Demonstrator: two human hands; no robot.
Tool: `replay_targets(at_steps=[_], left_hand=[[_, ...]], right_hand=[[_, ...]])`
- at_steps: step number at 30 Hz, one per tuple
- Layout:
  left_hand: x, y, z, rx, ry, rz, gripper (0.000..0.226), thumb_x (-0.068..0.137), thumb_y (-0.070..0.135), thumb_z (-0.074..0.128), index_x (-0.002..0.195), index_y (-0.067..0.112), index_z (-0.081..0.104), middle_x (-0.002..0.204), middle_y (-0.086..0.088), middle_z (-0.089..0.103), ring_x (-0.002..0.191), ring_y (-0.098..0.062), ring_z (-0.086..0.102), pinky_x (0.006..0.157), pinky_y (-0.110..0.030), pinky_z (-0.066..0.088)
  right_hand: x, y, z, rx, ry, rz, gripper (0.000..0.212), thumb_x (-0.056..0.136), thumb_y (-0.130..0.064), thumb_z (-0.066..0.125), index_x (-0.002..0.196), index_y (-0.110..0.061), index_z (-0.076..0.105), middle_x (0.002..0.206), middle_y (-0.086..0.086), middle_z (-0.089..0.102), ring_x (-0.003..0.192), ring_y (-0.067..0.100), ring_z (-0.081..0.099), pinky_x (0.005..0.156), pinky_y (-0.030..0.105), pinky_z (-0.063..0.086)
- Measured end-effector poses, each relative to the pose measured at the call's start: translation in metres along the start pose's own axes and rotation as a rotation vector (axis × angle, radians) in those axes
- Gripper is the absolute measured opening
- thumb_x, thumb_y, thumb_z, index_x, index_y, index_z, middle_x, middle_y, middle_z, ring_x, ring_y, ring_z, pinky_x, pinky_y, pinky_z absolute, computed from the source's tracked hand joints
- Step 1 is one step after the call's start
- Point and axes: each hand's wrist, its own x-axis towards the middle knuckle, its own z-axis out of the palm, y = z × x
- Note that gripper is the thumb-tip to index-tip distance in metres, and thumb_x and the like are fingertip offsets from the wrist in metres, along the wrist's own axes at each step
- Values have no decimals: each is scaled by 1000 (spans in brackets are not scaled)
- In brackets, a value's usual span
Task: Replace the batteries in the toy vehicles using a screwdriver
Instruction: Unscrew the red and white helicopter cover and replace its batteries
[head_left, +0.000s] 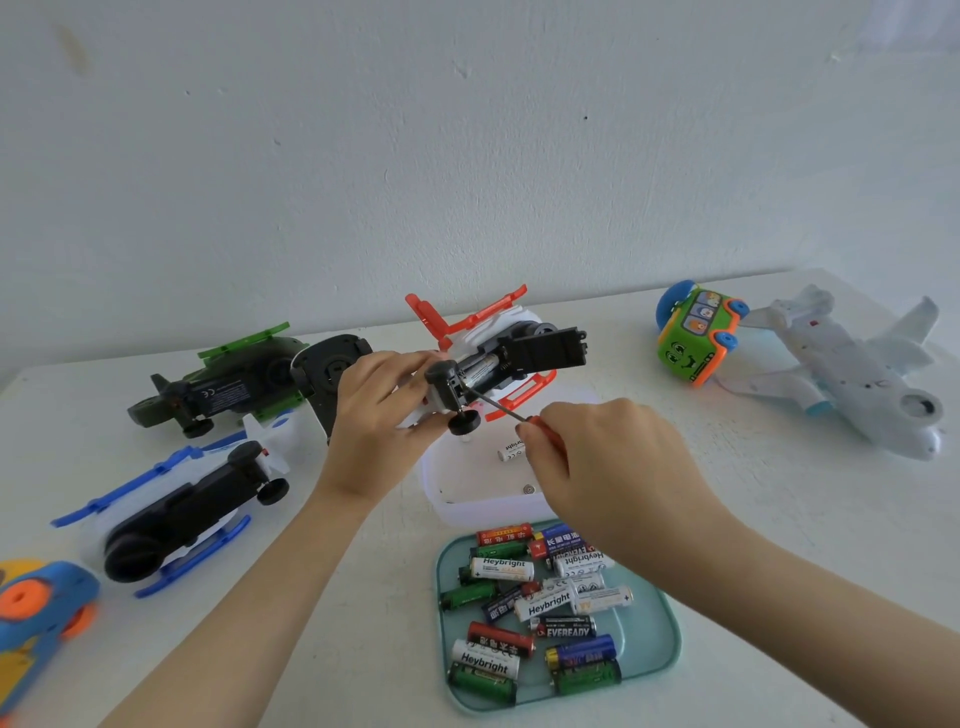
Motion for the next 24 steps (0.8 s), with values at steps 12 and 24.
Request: replay_targets(at_steps=[12, 24], left_hand=[[-7, -10, 2, 21, 6, -5, 31, 78, 24, 74, 100, 2, 72, 99, -10, 70, 98, -24, 56, 97, -25, 33], [-5, -10, 3, 89, 54, 173, 26, 87, 17, 70, 110, 13, 61, 101, -7, 71, 95, -25, 58, 83, -39, 45]], right_hand=[[-2, 8, -13, -51, -14, 99, 41, 100, -41, 30, 70, -20, 48, 60, -3, 44, 53, 15, 41, 46, 25, 26], [-1, 11, -17, -73, -51, 143, 42, 99, -41, 34, 64, -19, 43, 62, -2, 45, 52, 12, 40, 46, 26, 23]])
